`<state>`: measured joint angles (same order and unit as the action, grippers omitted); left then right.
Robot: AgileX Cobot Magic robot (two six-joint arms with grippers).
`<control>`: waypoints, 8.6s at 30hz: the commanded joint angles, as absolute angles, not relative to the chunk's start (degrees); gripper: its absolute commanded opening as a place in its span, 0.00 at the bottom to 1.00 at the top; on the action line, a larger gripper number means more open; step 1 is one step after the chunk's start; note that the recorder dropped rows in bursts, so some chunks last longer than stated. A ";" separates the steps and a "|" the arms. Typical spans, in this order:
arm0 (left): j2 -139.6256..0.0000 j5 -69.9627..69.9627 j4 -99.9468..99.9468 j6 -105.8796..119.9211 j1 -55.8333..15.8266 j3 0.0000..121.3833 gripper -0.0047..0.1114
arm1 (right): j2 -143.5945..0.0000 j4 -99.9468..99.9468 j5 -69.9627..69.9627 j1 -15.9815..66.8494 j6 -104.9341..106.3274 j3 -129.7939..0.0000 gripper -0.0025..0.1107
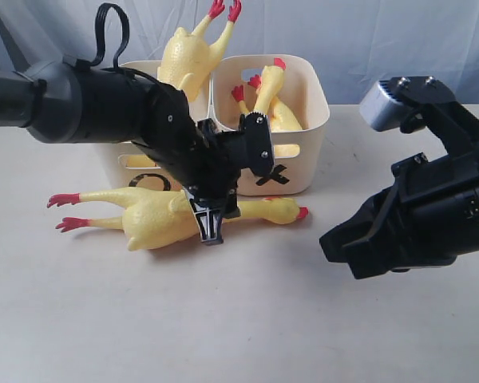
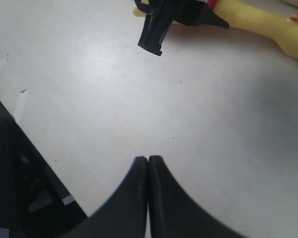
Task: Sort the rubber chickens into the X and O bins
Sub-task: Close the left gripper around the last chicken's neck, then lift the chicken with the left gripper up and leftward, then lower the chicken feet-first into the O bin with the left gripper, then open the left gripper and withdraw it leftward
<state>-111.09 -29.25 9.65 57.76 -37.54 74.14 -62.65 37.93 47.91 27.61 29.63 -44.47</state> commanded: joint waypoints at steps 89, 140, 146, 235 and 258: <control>-101.37 -42.16 -20.46 15.19 -46.92 74.10 0.04 | -62.46 38.02 47.39 27.50 29.87 -44.23 0.01; -79.03 0.51 -23.69 -18.72 -9.83 74.10 0.04 | -62.46 38.02 47.39 27.50 29.87 -44.23 0.01; -80.05 10.82 -12.21 -19.58 -7.00 74.10 0.04 | -62.46 38.02 47.39 27.50 29.87 -44.23 0.01; -114.66 37.90 -51.89 -69.01 -6.97 71.26 0.48 | -62.46 38.02 47.39 27.50 29.87 -44.23 0.01; -108.27 25.19 -49.39 -58.72 -6.86 71.48 0.52 | -62.46 38.02 47.39 27.50 29.87 -44.23 0.01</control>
<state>-109.92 31.66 -50.79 -61.47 -6.93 71.34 -62.65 37.93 47.91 27.61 29.63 -44.47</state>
